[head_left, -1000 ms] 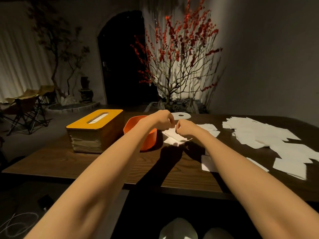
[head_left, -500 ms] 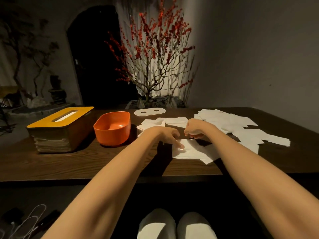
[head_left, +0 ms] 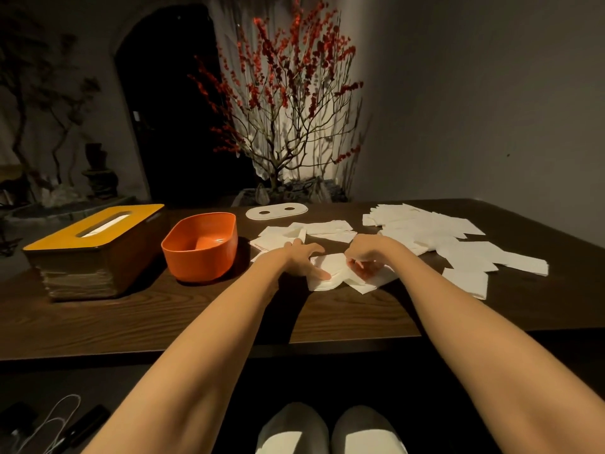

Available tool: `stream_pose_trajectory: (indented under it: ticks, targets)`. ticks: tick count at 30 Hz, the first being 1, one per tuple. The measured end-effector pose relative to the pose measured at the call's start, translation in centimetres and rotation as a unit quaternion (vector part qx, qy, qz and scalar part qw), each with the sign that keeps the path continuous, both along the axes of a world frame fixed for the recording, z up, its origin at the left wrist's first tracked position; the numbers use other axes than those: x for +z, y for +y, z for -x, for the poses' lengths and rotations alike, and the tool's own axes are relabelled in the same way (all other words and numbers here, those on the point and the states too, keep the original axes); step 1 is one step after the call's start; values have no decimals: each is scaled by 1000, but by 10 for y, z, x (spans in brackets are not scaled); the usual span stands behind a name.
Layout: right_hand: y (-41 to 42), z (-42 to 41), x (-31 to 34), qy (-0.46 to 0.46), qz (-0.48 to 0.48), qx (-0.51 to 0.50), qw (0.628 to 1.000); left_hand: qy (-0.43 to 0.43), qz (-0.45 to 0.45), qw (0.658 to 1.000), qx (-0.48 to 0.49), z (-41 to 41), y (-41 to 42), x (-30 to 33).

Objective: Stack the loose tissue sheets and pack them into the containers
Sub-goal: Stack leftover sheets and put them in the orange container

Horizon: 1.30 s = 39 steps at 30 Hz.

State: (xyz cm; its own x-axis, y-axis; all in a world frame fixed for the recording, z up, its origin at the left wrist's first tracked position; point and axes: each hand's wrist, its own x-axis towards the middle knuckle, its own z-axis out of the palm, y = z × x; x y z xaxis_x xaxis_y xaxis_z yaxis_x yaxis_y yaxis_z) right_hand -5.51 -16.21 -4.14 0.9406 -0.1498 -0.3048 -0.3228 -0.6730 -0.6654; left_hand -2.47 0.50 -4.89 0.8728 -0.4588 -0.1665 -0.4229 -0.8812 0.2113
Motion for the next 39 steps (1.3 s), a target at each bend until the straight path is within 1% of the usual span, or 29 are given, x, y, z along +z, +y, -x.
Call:
stream_pose_trajectory:
  ticks: [2,5,7,10,12,15,21,25,27,30,32,33,35,36,37,39]
  targets:
    - [5,-9,-1,-34,59,29,997,-22,25,999,-14,-10,2,-4]
    - [9,-25,-8,-72,86,59,992,-18,90,995,-25,-23,5,-11]
    - [10,-33,-13,-96,56,63,992,-33,110,993,-17,-31,3,-15]
    - [9,-44,-14,-118,11,65,991,-101,113,988,10,-40,1,-20]
    - [8,-53,-13,-120,9,82,989,-150,115,982,15,-49,0,-24]
    - [3,-68,-14,-131,1,101,986,-193,163,967,19,-61,-2,-30]
    - [-11,-87,-16,-148,-36,122,981,-186,281,940,60,-84,-9,-38]
    - [-20,-97,-20,-157,-93,105,978,-182,378,905,64,-90,-14,-35]
    - [-23,-100,-22,-169,-102,94,976,-168,423,888,66,-89,-16,-29]
    - [-26,-102,-23,-192,-110,73,972,-142,458,875,73,-84,-20,-22]
    - [-28,-103,-26,-222,-89,54,969,-98,483,867,65,-85,-20,-19]
    - [-29,-105,-28,-243,-62,43,967,-65,500,861,58,-84,-20,-17]
    - [-32,-109,-32,-271,27,13,962,-15,517,855,45,-78,-19,-15]
    - [-34,-111,-33,-267,86,-2,960,-1,518,854,45,-76,-18,-18]
    - [-35,-112,-34,-240,147,-14,960,12,522,852,42,-74,-19,-20]
    - [-36,-110,-32,-157,229,-24,960,9,508,859,67,-70,-20,-23]
